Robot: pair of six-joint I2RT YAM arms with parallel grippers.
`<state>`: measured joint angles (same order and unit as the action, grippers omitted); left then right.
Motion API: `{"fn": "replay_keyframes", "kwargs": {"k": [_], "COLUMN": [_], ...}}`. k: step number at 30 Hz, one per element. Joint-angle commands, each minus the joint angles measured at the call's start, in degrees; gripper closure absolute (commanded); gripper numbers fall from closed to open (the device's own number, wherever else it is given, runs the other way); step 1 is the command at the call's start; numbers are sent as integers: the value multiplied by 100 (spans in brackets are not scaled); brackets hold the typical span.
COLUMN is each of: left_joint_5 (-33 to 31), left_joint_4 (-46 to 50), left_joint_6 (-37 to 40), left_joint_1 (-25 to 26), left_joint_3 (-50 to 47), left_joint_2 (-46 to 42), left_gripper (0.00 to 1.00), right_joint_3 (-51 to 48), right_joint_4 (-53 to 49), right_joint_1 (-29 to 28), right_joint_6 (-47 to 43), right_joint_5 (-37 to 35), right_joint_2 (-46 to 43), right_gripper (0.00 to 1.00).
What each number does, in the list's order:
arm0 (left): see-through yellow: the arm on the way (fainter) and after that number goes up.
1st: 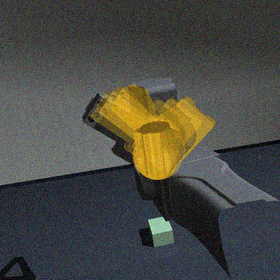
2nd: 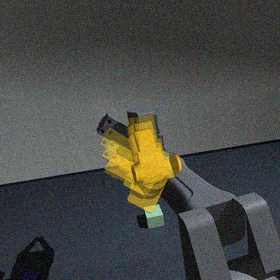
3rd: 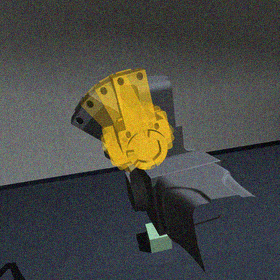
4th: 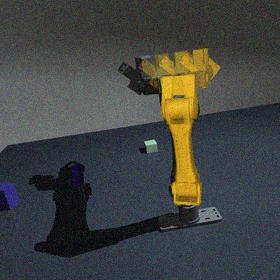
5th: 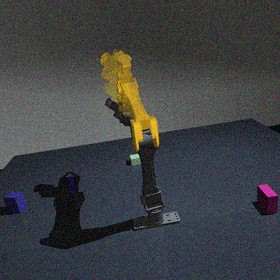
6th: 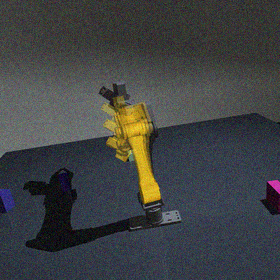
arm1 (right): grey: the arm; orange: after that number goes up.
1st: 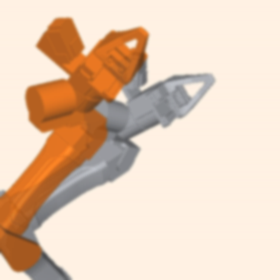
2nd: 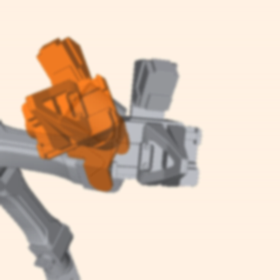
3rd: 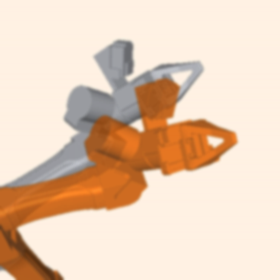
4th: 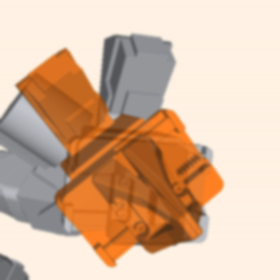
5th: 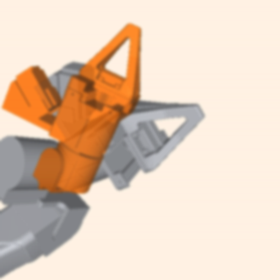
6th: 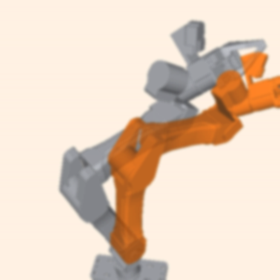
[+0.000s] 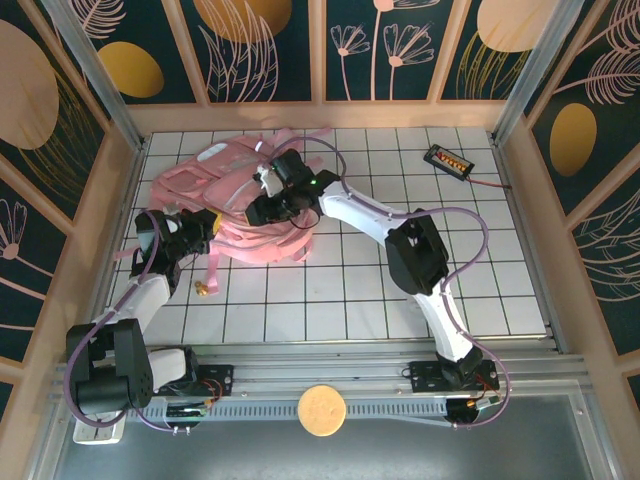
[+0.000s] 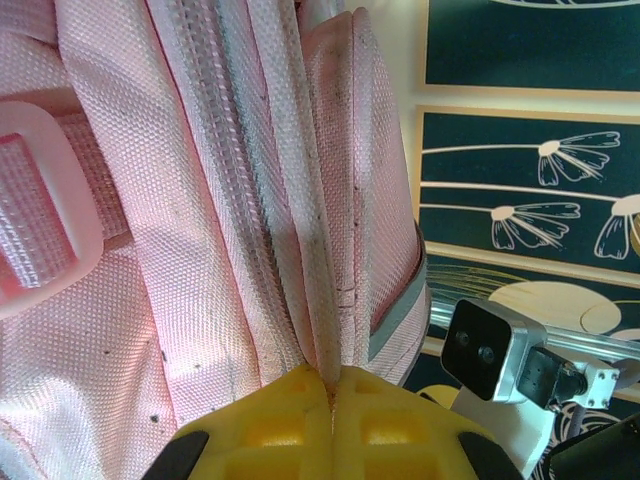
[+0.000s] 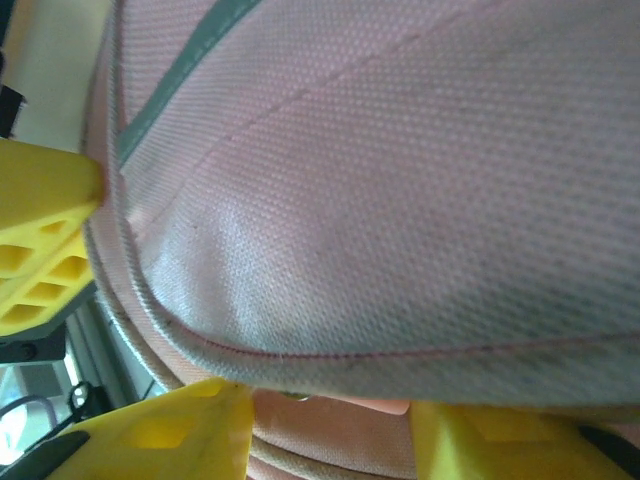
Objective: Pack the student bag
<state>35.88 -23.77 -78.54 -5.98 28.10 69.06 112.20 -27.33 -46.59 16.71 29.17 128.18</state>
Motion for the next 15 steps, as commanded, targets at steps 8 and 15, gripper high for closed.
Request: {"fn": "replay_keyframes", "kwargs": {"k": [8, 15], "left_joint_5": [376, 263], "left_joint_4": [-728, -232], "left_joint_6": [-452, -66], "left_joint_1": [123, 123], "left_joint_3": [325, 412], "left_joint_2": [-104, -163], "left_gripper": [100, 100], "right_joint_3": [566, 884], "right_joint_4": [-378, -1035], "right_joint_1": [-202, -194], "right_joint_6": [-114, -319], "right_joint_5": [-961, -1411], "right_joint_2": [333, 231], "right_gripper": [86, 100]}}
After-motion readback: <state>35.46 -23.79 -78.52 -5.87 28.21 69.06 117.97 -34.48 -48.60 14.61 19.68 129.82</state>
